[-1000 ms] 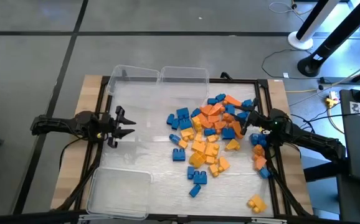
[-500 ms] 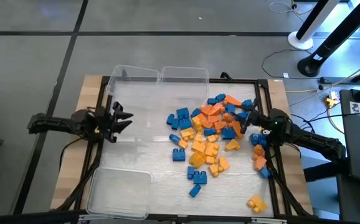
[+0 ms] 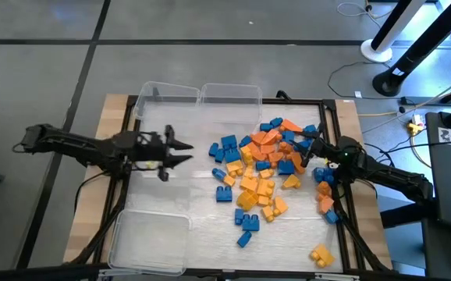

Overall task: Sort blocks
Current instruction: Put the blue game piece into the bottom transparent bin

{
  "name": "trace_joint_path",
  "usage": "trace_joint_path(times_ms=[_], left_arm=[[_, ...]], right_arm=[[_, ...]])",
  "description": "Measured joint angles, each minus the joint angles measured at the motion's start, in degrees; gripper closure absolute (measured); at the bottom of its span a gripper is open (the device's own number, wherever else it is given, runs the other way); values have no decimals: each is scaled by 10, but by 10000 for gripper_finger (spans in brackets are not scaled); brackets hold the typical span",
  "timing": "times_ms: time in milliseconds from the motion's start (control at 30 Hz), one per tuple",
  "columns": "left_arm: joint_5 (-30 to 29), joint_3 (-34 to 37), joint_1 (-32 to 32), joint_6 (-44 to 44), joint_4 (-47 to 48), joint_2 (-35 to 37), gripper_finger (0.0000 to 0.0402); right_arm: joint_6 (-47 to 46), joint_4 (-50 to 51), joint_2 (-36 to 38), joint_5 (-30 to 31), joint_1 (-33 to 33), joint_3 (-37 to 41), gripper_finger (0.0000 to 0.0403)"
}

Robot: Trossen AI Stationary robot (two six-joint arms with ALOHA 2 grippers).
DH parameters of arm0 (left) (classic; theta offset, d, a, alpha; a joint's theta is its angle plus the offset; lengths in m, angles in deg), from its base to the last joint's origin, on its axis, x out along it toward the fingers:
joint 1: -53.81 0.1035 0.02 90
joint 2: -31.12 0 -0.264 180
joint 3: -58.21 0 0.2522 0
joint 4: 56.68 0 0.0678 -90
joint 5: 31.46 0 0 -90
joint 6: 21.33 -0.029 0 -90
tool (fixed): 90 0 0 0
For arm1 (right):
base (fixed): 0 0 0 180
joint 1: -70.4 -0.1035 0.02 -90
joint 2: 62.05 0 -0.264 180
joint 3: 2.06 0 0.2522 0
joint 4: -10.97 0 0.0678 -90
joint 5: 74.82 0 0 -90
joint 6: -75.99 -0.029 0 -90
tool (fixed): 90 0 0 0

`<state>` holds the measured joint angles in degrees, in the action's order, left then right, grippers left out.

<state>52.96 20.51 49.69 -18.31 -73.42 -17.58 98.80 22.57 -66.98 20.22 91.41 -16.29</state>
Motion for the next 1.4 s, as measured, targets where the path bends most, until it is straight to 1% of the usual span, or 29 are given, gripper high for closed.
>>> trace_joint_path(times_ms=[100, 167, 267, 333, 433, 567, 633, 833, 933, 1067, 1167, 1267, 1400], left_arm=[[17, -48, 0, 12, -1, -80, 263], [44, -75, 0, 34, 0, -126, 263], [88, -115, 0, 44, -1, -182, 263], [104, -138, -1, 48, -2, -213, 263], [107, -167, -7, 70, 0, -258, 263], [107, -203, -21, 73, 4, -308, 262], [108, -224, -27, 74, 35, -328, 262], [108, -301, -31, 64, 215, -370, 262], [107, -332, -30, 70, 291, -387, 262], [104, -353, -23, 75, 377, -393, 262], [75, -353, -16, 74, 424, -393, 262], [58, -353, -2, 53, 458, -394, 262], [51, -353, 20, 27, 465, -411, 262]], right_arm=[[0, 0, 0, 0, 0, 0, 242], [0, 0, 0, 0, 0, 0, 242], [0, 0, 0, 0, 0, 0, 242], [0, 0, 0, 0, 0, 0, 242], [0, 0, 0, -1, 0, 0, 242], [0, 0, 0, -1, 0, 0, 242], [0, 1, 0, -1, 0, 0, 242], [0, 1, 0, -1, 0, 0, 242], [0, 1, 0, -1, 0, 0, 242], [0, 1, 0, -1, 0, 0, 242], [0, 1, 0, -1, 0, 0, 242], [0, 1, 0, -1, 0, 0, 242], [0, 1, 0, -1, 0, 0, 242]])
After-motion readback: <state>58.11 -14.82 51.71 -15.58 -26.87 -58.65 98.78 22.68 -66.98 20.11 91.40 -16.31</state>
